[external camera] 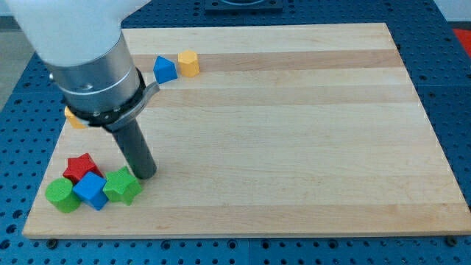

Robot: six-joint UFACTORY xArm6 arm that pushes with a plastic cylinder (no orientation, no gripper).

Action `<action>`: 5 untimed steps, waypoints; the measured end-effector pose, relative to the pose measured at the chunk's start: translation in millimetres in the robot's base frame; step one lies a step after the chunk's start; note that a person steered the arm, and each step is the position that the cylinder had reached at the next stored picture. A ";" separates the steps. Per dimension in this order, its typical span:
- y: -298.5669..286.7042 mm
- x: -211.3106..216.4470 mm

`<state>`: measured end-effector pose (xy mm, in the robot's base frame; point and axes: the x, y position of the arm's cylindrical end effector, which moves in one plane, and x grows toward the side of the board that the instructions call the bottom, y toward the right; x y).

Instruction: Push the yellow heart closer to the green star

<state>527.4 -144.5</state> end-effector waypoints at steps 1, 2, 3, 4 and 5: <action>31.8 -42.9; 36.7 -92.6; 30.0 -141.7; 7.6 -166.5; -31.3 -168.3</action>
<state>359.1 -175.8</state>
